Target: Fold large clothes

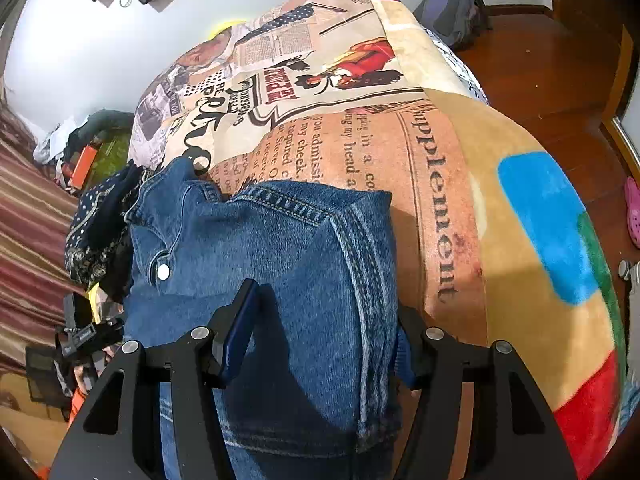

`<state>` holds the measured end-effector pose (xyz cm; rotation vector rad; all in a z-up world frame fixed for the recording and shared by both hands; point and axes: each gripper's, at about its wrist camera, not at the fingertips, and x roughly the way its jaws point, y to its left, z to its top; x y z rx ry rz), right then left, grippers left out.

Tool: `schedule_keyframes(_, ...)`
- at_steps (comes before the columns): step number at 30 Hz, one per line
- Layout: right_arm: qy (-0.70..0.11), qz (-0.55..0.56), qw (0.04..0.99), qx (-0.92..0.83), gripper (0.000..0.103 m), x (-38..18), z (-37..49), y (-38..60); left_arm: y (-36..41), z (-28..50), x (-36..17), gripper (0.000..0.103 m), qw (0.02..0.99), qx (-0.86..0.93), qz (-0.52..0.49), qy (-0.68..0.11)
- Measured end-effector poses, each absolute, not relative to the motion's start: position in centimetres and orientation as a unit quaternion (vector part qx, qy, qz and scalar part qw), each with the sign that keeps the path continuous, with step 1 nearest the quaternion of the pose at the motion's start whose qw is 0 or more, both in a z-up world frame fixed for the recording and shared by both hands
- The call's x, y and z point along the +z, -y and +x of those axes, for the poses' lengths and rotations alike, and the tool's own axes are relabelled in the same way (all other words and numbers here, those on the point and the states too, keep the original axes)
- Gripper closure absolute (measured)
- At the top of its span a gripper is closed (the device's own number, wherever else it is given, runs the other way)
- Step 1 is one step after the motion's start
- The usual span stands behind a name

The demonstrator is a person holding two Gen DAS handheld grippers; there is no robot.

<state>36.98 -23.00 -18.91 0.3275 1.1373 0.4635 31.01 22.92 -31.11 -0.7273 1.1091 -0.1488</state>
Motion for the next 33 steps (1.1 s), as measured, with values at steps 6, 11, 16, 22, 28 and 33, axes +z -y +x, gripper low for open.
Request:
schedule_keyframes(6,-0.517,0.168,0.812,0.212,0.09,-17.9,35.9,23.6,-21.6,29.9,-28.7,0.079,0.809,-0.05,-0.283,-0.513)
schedule_keyframes(11,-0.484,0.152,0.839,0.195,0.093,-14.5,34.1,23.1,-18.4,29.1,-23.8,0.095,0.845,-0.033,-0.182,-0.501)
schedule_keyframes(16,-0.434,0.14,0.862,0.223,0.094,-9.5,32.4,22.3,-15.8,27.4,-16.3,0.096,0.883,-0.054,-0.144,-0.443)
schedule_keyframes(22,-0.389,0.09,0.879,0.261,0.096,-4.3,31.5,20.1,-14.5,26.6,-8.3,0.096,0.903,-0.119,-0.154,-0.383)
schedule_keyframes(28,-0.351,0.076,0.895,0.266,0.096,-0.7,32.4,18.9,-12.9,29.2,-4.8,0.096,0.915,-0.116,-0.139,-0.361)
schedule_keyframes(33,-0.327,0.06,0.906,0.261,0.096,1.1,35.1,17.9,-13.2,31.7,-3.5,0.096,0.923,-0.099,-0.133,-0.346)
